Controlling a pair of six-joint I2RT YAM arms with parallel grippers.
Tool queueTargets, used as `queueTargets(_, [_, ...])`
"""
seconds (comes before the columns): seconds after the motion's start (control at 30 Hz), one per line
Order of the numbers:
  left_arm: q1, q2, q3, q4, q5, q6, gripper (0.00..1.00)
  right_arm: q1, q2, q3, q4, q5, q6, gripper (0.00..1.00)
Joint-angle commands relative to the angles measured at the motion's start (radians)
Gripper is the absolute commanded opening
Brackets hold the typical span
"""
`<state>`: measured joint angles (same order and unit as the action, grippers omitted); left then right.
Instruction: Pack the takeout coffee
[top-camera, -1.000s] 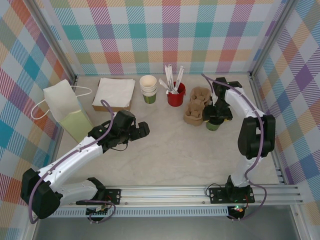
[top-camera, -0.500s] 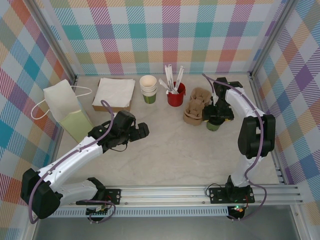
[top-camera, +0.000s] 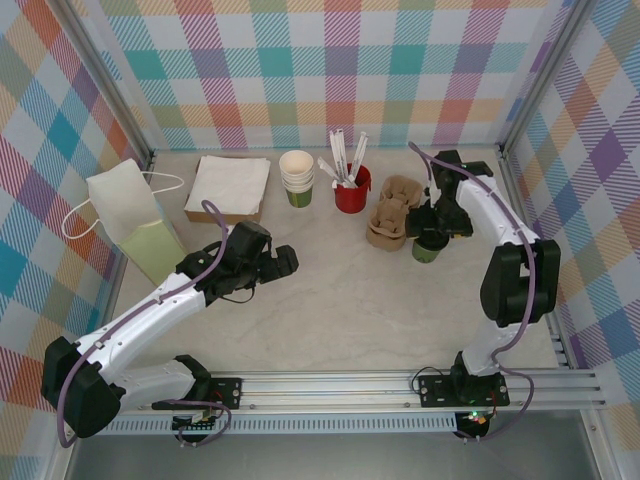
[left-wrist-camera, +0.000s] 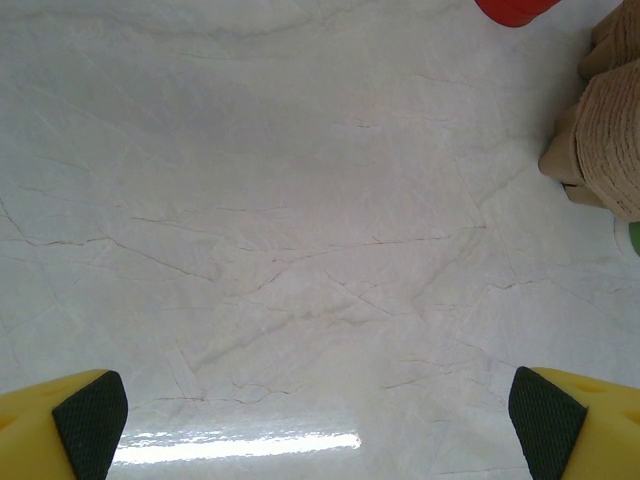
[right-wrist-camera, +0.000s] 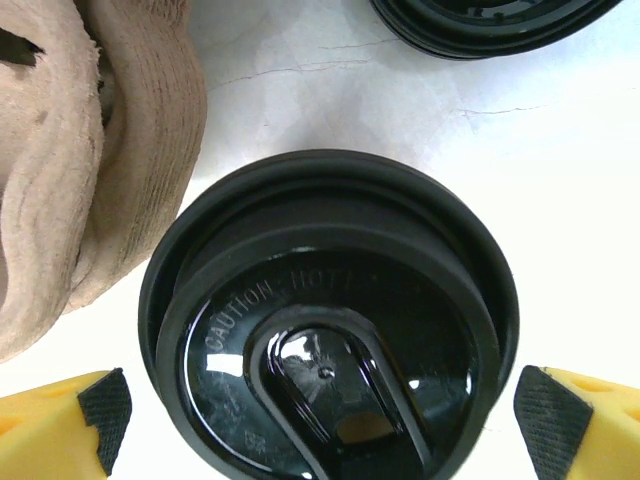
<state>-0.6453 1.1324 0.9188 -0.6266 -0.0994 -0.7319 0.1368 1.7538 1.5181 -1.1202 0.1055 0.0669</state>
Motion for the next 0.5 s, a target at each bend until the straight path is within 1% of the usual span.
queueTargets(0.0, [0.007,-0.009,0.017,-0.014,-0.015,0.014,1.00,-0.006,-0.054,-0.003,-0.029,0.034,0.016,1.00])
queueTargets(0.23, [0.007,-0.011,0.063,-0.038,-0.006,0.029,1.00,-0.006,-0.173,-0.009,-0.027,0.060,0.025,1.00])
queueTargets(0.37, [0.010,-0.005,0.120,-0.087,-0.013,0.060,1.00,-0.008,-0.286,-0.048,0.012,0.053,0.031,1.00])
queueTargets(0.47, [0.034,-0.004,0.191,-0.149,-0.017,0.111,1.00,-0.008,-0.386,-0.097,0.060,0.041,0.044,1.00])
